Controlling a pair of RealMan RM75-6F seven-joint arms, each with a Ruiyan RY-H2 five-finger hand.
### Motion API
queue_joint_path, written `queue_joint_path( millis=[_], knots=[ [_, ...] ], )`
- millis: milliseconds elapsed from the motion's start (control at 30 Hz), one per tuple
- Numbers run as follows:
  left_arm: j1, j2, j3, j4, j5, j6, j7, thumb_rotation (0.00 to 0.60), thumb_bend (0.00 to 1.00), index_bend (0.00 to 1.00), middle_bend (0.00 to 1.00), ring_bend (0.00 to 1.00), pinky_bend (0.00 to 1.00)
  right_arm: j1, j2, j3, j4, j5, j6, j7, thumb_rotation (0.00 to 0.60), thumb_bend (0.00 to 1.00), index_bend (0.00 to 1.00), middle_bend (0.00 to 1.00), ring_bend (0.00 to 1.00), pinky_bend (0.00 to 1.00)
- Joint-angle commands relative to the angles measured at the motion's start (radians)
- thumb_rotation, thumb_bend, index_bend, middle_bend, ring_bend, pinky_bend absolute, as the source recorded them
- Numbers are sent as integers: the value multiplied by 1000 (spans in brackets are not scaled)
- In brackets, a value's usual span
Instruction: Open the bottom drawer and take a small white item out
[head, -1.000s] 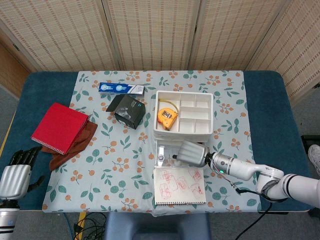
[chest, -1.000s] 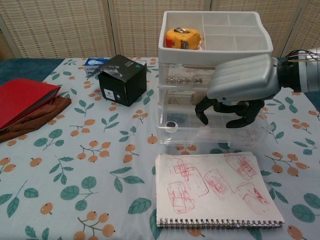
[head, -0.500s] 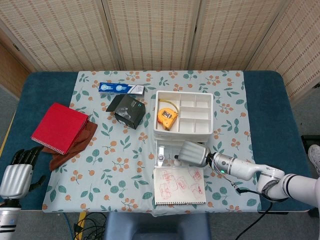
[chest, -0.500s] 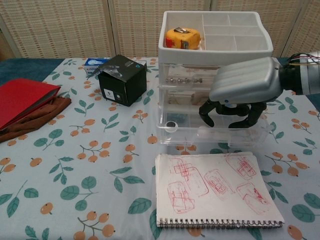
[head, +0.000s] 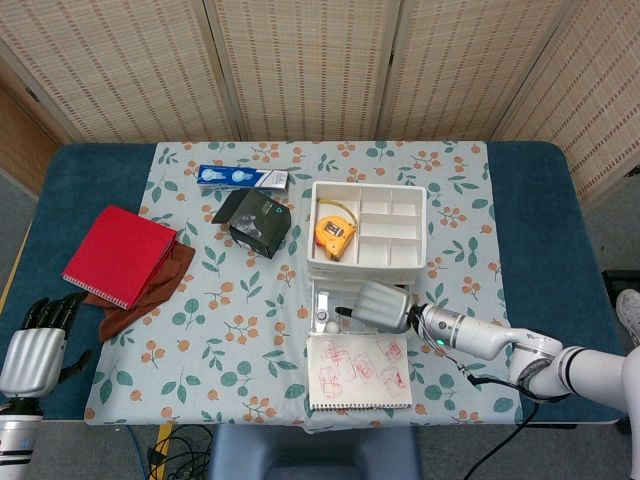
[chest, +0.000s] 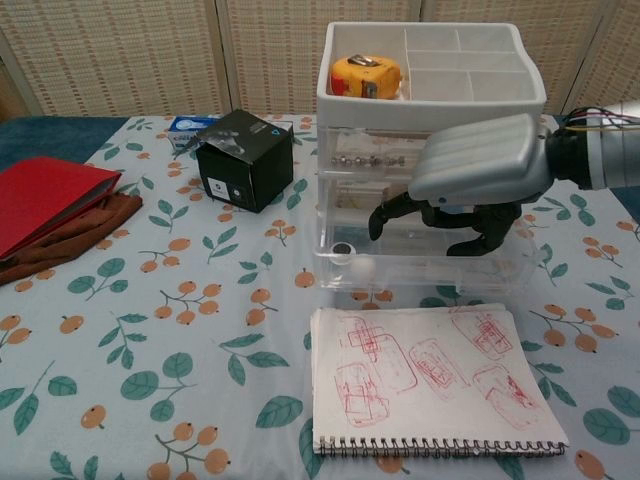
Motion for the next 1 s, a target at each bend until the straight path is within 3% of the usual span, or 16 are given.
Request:
queue_joint_path(
  millis=[33,500,1000],
  knots=[
    [-1,0,0,0,2,-1,0,600,228,106,160,168,113,-1,8,-2,-6,4,1,0,600,382,176,829,998,978],
    [-6,-3,-2,-5,1,-4,7,600,228,106,161,167,112,11,0,-22,-2,-5,-14,23,600,386,175,830,998,978],
    [-15,-5,-6,-15,-3,-12,23,600,228,106,161,167,112,7,-64,-74,132,-87,110,173,600,346,176,833,998,978]
  ],
)
